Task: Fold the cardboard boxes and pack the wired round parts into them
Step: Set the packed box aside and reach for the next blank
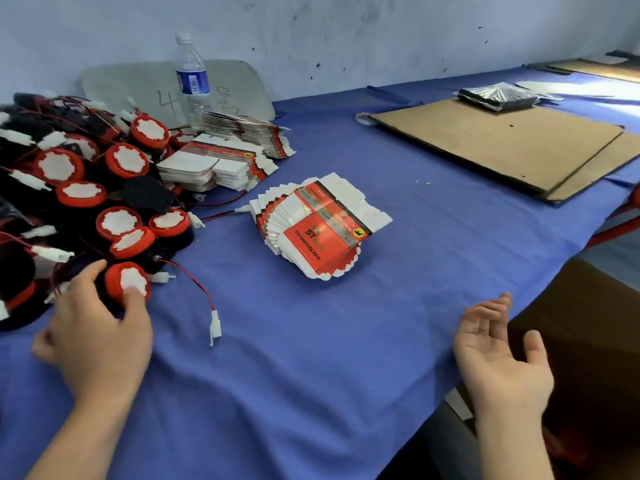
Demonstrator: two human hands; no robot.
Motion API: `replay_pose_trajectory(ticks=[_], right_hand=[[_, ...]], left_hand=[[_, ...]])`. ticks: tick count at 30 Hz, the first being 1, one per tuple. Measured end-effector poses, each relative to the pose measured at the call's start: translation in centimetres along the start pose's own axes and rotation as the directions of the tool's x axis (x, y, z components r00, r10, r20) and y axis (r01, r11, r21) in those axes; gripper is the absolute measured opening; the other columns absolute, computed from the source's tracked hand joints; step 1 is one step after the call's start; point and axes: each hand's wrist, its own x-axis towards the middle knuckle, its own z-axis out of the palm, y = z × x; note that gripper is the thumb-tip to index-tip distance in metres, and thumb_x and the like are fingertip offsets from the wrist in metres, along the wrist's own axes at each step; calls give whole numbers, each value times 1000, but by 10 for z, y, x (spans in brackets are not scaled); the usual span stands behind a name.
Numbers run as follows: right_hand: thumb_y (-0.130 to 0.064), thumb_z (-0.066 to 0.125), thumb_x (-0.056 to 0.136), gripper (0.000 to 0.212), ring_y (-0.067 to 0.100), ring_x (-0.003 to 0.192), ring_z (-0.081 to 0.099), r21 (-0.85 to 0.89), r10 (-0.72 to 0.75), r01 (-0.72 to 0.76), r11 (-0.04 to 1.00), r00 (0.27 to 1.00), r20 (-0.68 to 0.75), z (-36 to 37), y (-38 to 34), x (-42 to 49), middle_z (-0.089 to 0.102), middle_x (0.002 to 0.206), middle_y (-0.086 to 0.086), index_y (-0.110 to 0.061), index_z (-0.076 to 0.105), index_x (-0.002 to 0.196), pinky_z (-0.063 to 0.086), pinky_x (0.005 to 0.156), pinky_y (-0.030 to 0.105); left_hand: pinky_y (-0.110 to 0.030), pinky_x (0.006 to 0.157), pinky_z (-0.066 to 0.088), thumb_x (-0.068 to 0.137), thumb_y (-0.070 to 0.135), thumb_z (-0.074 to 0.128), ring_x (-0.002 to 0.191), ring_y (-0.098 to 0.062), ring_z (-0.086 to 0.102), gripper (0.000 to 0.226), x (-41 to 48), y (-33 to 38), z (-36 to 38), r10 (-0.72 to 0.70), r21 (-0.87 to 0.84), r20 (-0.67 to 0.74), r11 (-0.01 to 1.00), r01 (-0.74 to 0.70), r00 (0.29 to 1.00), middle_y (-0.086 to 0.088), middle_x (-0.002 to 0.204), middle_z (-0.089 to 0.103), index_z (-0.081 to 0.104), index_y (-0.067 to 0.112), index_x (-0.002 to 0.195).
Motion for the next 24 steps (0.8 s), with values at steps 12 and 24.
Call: replay_pose_trajectory(ticks=[12,24], right_hand=[[-48,70,80,58,27,137,33,-473,241,648,-598,708,664,78,171,48,44,141,4,-28,52,131,29,108,42],[-78,65,63,114,41,137,29,-348,170,329,-878,894,415,58,171,100,27,153,12,-35,9,152,22,109,56]], left_hand=[[-14,92,36,89,26,44,110,-5,45,42,-8,20,-8,-158,-376,-93,920,112,983,2,129,44,49,22,131],[-45,105,40,85,30,63,123,-20,46,35,-4,12,-5,-90,-292,28,952,94,996,9,121,51,54,29,119]])
